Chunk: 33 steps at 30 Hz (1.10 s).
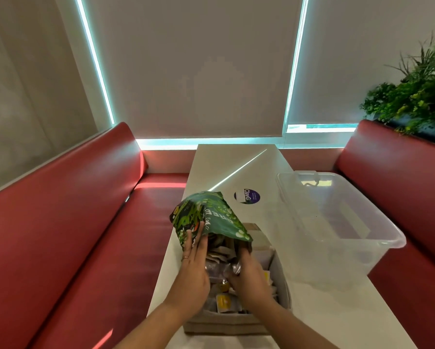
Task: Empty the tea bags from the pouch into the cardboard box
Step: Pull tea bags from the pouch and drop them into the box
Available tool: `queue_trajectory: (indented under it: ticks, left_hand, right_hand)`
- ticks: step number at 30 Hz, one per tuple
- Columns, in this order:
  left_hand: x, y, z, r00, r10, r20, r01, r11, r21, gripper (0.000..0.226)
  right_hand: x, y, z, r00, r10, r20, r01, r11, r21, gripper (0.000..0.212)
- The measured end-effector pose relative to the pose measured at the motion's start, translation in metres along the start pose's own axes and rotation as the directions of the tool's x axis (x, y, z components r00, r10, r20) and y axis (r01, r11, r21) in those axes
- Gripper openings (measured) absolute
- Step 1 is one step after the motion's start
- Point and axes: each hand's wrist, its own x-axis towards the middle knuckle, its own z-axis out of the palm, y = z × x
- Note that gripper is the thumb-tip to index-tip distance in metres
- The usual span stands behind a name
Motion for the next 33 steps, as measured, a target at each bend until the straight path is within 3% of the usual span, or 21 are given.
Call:
queue_trajectory:
  ticks: [5, 8, 13, 20, 26, 29, 33]
  left_hand:
    - [0.0, 0.002, 0.006, 0.999, -0.015, 0.052, 0.018, 0.997, -0.075, 0.087]
    - [0.001, 0.006, 0.008, 0.996, -0.035, 0.077, 0.042, 0.995, -0.095, 0.084]
    - [0.0, 0.011, 0.007, 0.997, -0.001, 0.082, 0.01, 0.993, -0.117, 0.095]
    - [0.0, 0.013, 0.011, 0.997, -0.029, 0.068, 0.036, 0.993, -0.109, 0.093]
    - [0.008, 0.012, 0.013, 0.995, -0.1, -0.006, 0.098, 0.988, -0.121, 0.096]
    - [0.013, 0.006, 0.015, 0.994, -0.109, -0.025, 0.106, 0.988, -0.116, 0.097]
    - [0.017, 0.002, 0.013, 0.992, -0.111, -0.054, 0.105, 0.99, -0.098, 0.093]
  right_hand:
    - [0.007, 0.005, -0.004, 0.998, 0.064, 0.027, -0.064, 0.998, 0.014, 0.046]
    - [0.012, 0.008, -0.003, 0.999, 0.045, 0.025, -0.044, 0.999, -0.008, 0.047]
    - [0.015, 0.008, 0.006, 0.998, 0.019, -0.053, -0.022, 0.998, -0.06, 0.047]
    - [0.018, 0.002, 0.013, 0.981, 0.04, -0.188, -0.055, 0.996, -0.077, 0.021]
    - [-0.001, 0.009, -0.011, 0.977, 0.035, -0.211, -0.005, 0.99, 0.144, 0.006]
    - [-0.014, 0.02, -0.03, 0.983, 0.038, -0.177, 0.002, 0.976, 0.219, 0.017]
    - [-0.024, 0.035, -0.053, 0.98, 0.111, -0.165, -0.094, 0.99, 0.106, 0.019]
